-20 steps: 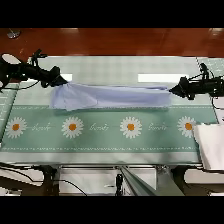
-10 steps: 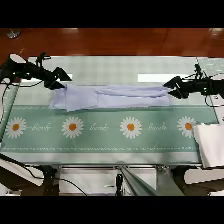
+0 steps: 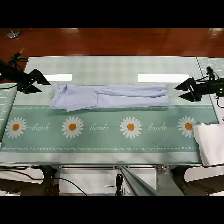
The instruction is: Fold the shirts.
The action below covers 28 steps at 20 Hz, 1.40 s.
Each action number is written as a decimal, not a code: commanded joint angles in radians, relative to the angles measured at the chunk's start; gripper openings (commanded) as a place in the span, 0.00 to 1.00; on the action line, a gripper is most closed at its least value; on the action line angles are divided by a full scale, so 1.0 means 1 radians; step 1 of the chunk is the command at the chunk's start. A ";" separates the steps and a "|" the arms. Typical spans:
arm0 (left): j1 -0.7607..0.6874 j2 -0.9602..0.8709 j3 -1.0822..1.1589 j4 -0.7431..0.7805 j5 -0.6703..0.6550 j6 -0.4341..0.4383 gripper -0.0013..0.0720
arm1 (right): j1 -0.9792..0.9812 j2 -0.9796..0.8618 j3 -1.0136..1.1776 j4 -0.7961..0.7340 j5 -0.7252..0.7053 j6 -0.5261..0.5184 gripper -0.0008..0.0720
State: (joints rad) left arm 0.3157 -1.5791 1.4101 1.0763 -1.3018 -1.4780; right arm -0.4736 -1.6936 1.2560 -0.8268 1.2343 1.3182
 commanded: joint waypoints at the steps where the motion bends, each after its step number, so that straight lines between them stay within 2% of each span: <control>1: -0.032 0.211 -0.246 -0.224 0.224 0.140 0.98 | 0.034 -0.064 -0.001 0.039 0.042 -0.039 0.88; 3: -0.078 0.290 -0.328 -0.311 0.267 0.186 0.98 | 0.082 -0.093 -0.001 0.086 0.025 -0.056 0.88; 5: -0.132 0.308 -0.336 -0.315 0.266 0.192 0.98 | 0.122 -0.112 0.000 0.094 0.020 -0.056 0.87; 6: -0.160 0.306 -0.336 -0.315 0.272 0.192 0.98 | 0.141 -0.117 0.000 0.089 0.027 -0.056 0.83; 7: -0.189 0.301 -0.336 -0.315 0.278 0.192 0.97 | 0.156 -0.117 0.000 0.086 0.037 -0.055 0.68; 8: -0.217 0.296 -0.336 -0.315 0.282 0.192 0.97 | 0.161 -0.114 0.002 0.089 0.051 -0.055 0.32; 9: -0.241 0.292 -0.336 -0.315 0.282 0.192 0.96 | 0.160 -0.100 0.008 0.091 0.078 -0.058 0.04; 10: -0.267 0.290 -0.336 -0.315 0.280 0.193 0.67 | 0.151 -0.070 0.017 0.088 0.105 -0.072 0.04; 11: -0.292 0.290 -0.336 -0.317 0.282 0.211 0.05 | 0.140 -0.025 0.021 0.082 0.120 -0.083 0.04; 13: -0.356 0.287 -0.333 -0.370 0.294 0.266 0.05 | 0.127 0.108 0.020 0.026 0.142 -0.093 0.04; 18: -0.603 0.210 -0.310 -0.385 0.425 0.251 0.04 | 0.129 0.476 -0.064 -0.036 0.200 -0.090 0.04; 22: -0.794 0.043 -0.179 -0.372 0.426 0.173 0.04 | 0.129 0.768 -0.176 -0.035 0.249 -0.037 0.04; 25: -0.935 -0.088 -0.042 -0.267 0.380 0.041 0.04 | 0.129 0.926 -0.211 -0.035 0.279 0.016 0.04; 28: -1.062 -0.193 0.061 -0.263 0.356 -0.033 0.05 | 0.129 1.024 -0.211 -0.029 0.288 0.058 0.04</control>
State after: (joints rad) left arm -0.6247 -1.6722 1.3727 0.7826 -0.9226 -1.4147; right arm -0.3450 -0.7841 1.0611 -0.8600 1.5040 1.3277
